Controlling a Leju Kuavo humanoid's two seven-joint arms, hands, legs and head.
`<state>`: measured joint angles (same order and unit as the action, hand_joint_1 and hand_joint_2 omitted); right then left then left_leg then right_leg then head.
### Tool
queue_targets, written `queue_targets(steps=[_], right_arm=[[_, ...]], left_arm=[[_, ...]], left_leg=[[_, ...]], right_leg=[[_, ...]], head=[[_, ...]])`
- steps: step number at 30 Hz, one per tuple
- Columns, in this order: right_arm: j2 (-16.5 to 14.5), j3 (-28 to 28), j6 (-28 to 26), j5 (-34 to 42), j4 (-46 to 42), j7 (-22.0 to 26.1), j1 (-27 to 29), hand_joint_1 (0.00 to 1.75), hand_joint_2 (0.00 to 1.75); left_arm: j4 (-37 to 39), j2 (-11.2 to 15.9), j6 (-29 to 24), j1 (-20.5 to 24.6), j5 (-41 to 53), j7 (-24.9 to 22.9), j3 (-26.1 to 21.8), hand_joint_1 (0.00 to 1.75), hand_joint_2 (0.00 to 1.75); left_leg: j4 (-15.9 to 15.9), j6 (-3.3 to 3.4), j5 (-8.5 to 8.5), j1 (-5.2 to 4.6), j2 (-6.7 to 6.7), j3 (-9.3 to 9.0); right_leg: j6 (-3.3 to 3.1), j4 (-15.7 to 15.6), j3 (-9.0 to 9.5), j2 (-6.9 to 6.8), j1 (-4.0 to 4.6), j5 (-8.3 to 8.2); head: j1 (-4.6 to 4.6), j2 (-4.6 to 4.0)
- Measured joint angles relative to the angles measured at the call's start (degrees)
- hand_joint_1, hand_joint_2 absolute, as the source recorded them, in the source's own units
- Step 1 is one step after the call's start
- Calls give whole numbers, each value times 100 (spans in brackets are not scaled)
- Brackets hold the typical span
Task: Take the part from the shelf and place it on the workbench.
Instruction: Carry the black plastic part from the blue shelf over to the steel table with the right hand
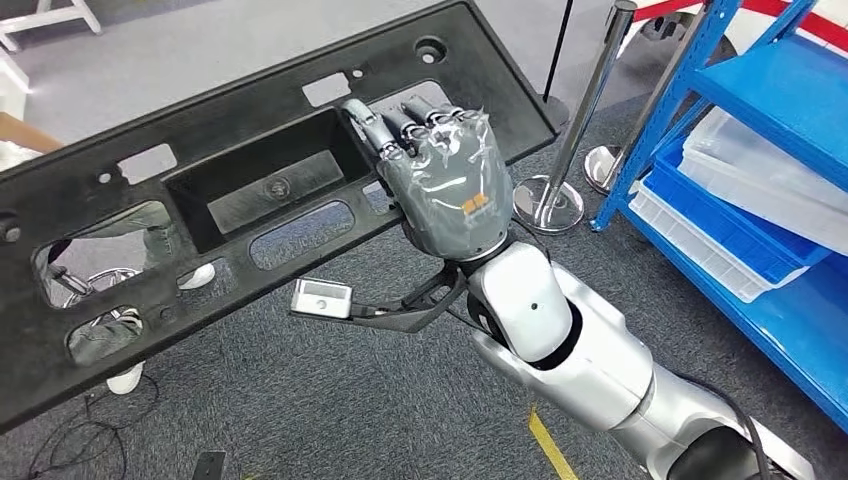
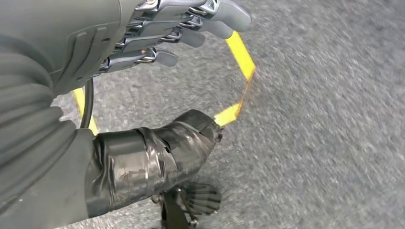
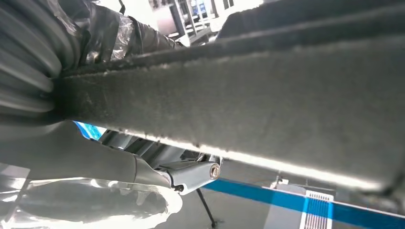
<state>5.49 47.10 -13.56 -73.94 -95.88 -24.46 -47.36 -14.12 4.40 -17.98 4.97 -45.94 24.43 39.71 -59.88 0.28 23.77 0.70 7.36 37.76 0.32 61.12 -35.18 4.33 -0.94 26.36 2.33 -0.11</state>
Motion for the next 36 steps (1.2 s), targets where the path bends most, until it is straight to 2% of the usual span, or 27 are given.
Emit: queue_targets(steps=[1,3,4,5,6,7,8,9,11,13,14,16,18,20,21,22,23,24,25,27,28,29,31,32,33,35,36], right_arm=[[5,-1,7,-8,-5,-8,4,175,175],[13,-8,13,-26,-32,-19,11,175,175],[19,-16,15,-33,-49,-23,20,175,175],[26,-24,18,-38,-66,-25,35,175,175],[33,-31,24,-44,-77,-26,56,175,175],[38,-33,29,-52,-84,-24,79,175,175],[41,-33,33,-61,-87,-20,98,175,175],[43,-33,36,-71,-92,-16,108,175,175],[43,-33,34,-84,-117,-9,106,175,175],[43,-34,32,-88,-151,-7,99,175,175],[43,-34,30,-88,-163,-6,99,175,175],[44,-34,26,-88,-179,-6,102,175,175],[47,-34,23,-90,-198,3,105,175,175],[52,-34,18,-92,-225,16,118,175,175],[56,-34,16,-91,-236,19,137,175,175],[60,-33,14,-84,-241,20,164,175,175],[63,-33,13,-77,-243,22,191,175,175],[66,-32,13,-68,-244,25,208,175,175],[67,-32,11,-59,-249,27,216,175,175],[67,-32,8,-38,-263,35,214,175,175],[67,-32,4,-27,-272,40,215,175,175],[67,-32,1,-18,-277,46,217,175,175],[65,-32,-11,-7,-284,54,207,175,175],[61,-32,-19,4,-286,60,198,175,175],[56,-32,-32,15,-289,67,188,175,175],[50,-31,-66,40,-296,84,179,175,175],[50,-31,-79,47,-297,91,181,175,175]], left_arm=[[0,-10,-56,-10,-32,78,-14,0,175],[0,-34,-86,-10,-80,222,-39,0,175],[0,-44,-94,3,-92,255,-51,0,175],[0,-49,-101,21,-92,254,-63,0,175],[0,-53,-104,33,-79,229,-73,0,175],[0,-57,-107,36,-68,196,-78,0,175],[0,-61,-104,33,-67,162,-80,0,175],[0,-63,-103,30,-75,136,-84,0,175],[0,-64,-107,39,-98,116,-93,0,175],[0,-63,-114,72,-94,134,-97,0,175],[0,-62,-124,86,-91,146,-97,0,175],[0,-52,-167,84,-94,174,-100,0,175],[0,-45,-213,68,-106,203,-103,0,175],[0,-44,-233,75,-113,215,-107,0,175],[0,-44,-236,82,-115,214,-109,0,175],[0,-43,-239,83,-116,209,-112,0,175],[0,-41,-244,76,-118,199,-115,0,175],[0,-40,-251,64,-119,183,-117,0,175],[0,-40,-260,48,-118,166,-118,0,175],[0,-39,-273,27,-109,140,-118,0,175],[0,-38,-277,26,-105,135,-118,0,175],[0,-36,-279,24,-102,130,-118,0,175],[0,-32,-281,6,-101,122,-118,0,175],[0,-34,-282,-6,-101,119,-118,0,175],[0,-35,-283,-6,-101,117,-118,0,175],[0,-33,-285,16,-102,118,-118,0,175],[0,-29,-284,28,-102,118,-118,0,175]], left_leg=[[-10,-32,-1,13,-23,15],[-236,-84,124,4,-281,135],[-511,-106,263,2,-466,273],[-856,-130,421,4,-591,449],[-1194,-148,547,14,-646,625],[-1415,-160,593,23,-672,741],[-1439,-164,540,30,-686,755],[-1244,-159,398,34,-708,652],[-487,-115,85,4,-884,240],[9,-38,-25,-59,-1047,-21],[59,-2,-3,-90,-1057,-37],[112,64,-25,-83,-936,-64],[191,137,-51,-56,-829,-135],[224,195,-52,-51,-721,-178],[222,213,-47,-53,-664,-181],[218,218,-41,-56,-590,-183],[209,217,-35,-56,-513,-183],[192,210,-26,-53,-436,-184],[165,196,-10,-48,-354,-186],[79,142,36,-37,-207,-154],[42,107,48,-27,-139,-124],[24,70,50,-14,-77,-91],[35,-1,32,21,24,-51],[9,-28,47,23,-32,-31],[-105,-57,106,18,-159,25],[-646,-103,351,5,-503,293],[-1012,-123,491,8,-602,486]], right_leg=[[-31,-25,18,-65,4,-13],[-92,-84,66,-208,-7,-33],[-115,-102,85,-286,-3,-34],[-130,-108,93,-362,6,-28],[-140,-107,96,-441,14,-19],[-147,-106,99,-518,22,-9],[-148,-106,105,-589,27,1],[-143,-106,116,-656,32,12],[-120,-111,150,-780,45,40],[-75,-124,180,-886,66,66],[-48,-138,192,-936,73,75],[18,-156,227,-1008,71,104],[63,6,186,-843,56,238],[66,610,-100,-568,45,546],[62,983,-300,-497,44,693],[62,1265,-469,-465,43,760],[62,1366,-556,-452,39,722],[61,1245,-532,-444,33,578],[59,945,-416,-412,23,362],[48,270,-116,-177,-12,57],[41,64,-20,-75,-17,-5],[30,-15,20,-11,-11,4],[-23,-58,44,-104,12,-11],[-57,-89,68,-166,12,-22],[-94,-123,94,-234,8,-32],[-147,-159,138,-376,24,-28],[-167,-161,148,-449,39,-17]], head=[[0,0],[29,0],[43,0],[56,0],[57,0],[57,0],[57,0],[57,0],[57,0],[54,0],[51,0],[50,0],[38,0],[16,0],[12,0],[5,0],[6,0],[5,0],[5,0],[10,0],[14,0],[11,0],[1,0],[3,0],[21,0],[55,0],[65,0]])
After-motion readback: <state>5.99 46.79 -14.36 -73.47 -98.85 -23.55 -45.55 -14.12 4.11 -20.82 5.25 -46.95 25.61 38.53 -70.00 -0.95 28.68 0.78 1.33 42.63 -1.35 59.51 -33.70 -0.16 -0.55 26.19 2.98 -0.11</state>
